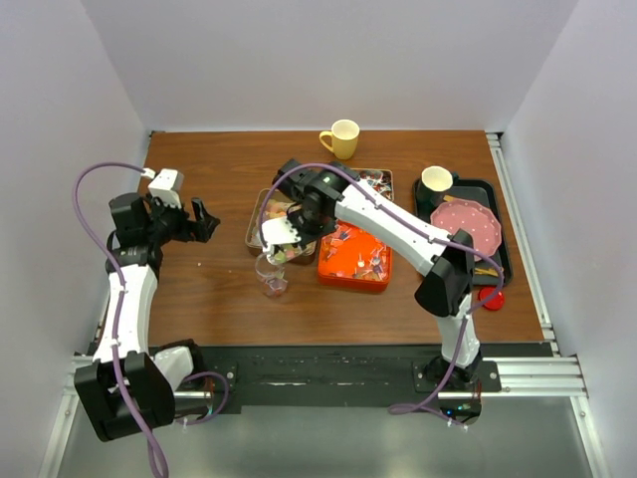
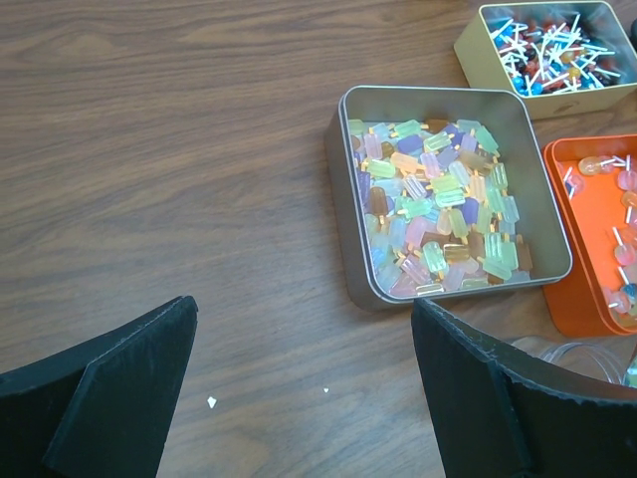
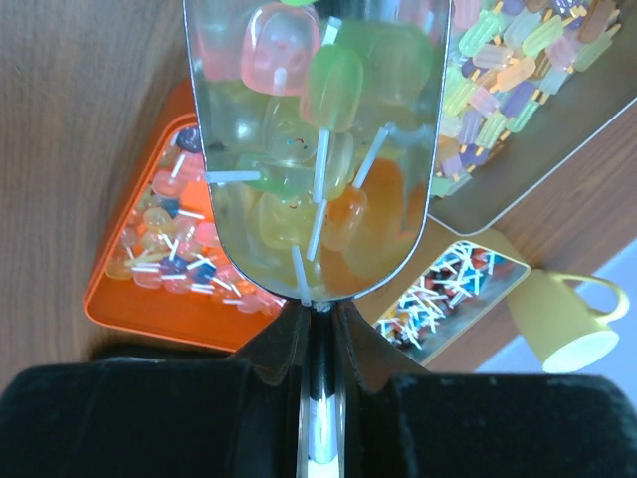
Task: Pack the candies
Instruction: Place the fake candies in the packing bottle.
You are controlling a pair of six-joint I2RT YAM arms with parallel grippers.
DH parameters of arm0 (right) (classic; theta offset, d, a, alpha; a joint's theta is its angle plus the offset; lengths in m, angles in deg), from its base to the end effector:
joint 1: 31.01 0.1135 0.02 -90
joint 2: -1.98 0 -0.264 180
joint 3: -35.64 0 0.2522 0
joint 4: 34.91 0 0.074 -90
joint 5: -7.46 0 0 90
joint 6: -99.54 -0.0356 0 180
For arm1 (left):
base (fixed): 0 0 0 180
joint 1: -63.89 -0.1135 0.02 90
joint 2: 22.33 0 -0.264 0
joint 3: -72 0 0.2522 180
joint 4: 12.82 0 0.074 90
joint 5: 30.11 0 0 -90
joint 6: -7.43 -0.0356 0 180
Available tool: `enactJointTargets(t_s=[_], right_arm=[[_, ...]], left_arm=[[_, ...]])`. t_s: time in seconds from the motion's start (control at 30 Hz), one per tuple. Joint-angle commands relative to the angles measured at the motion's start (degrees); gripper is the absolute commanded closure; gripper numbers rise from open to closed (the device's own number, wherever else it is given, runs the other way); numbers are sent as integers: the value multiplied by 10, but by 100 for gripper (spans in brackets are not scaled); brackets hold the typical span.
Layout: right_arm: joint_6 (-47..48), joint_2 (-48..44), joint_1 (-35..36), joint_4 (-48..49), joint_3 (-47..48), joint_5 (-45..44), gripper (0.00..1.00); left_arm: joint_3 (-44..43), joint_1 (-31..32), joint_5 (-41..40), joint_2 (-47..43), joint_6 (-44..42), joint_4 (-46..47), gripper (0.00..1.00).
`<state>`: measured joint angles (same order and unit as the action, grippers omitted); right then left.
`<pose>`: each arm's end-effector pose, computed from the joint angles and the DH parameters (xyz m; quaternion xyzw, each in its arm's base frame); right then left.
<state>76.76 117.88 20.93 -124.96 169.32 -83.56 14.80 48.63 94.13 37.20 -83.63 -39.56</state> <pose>0.2525 0.3215 0.3236 -0.8513 0.5014 -0.0292 0.1516 0.2257 0.0408 0.2805 0.0463 0.8359 -0.1824 0.5157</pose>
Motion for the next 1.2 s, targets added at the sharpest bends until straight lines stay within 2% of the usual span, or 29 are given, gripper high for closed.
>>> enactJointTargets(t_s=[0.0,0.6,1.17], right_arm=[[21,-6,22,-47,30,-69,100],[56,9,98,-57,34,-260,100],[59,6,116,-62,30,-312,100]], left_arm=[[10,-6,-8,-21,5,22,6],[25,-10,-7,-41,6,37,5],[36,-10,7,-53,29,48,5]])
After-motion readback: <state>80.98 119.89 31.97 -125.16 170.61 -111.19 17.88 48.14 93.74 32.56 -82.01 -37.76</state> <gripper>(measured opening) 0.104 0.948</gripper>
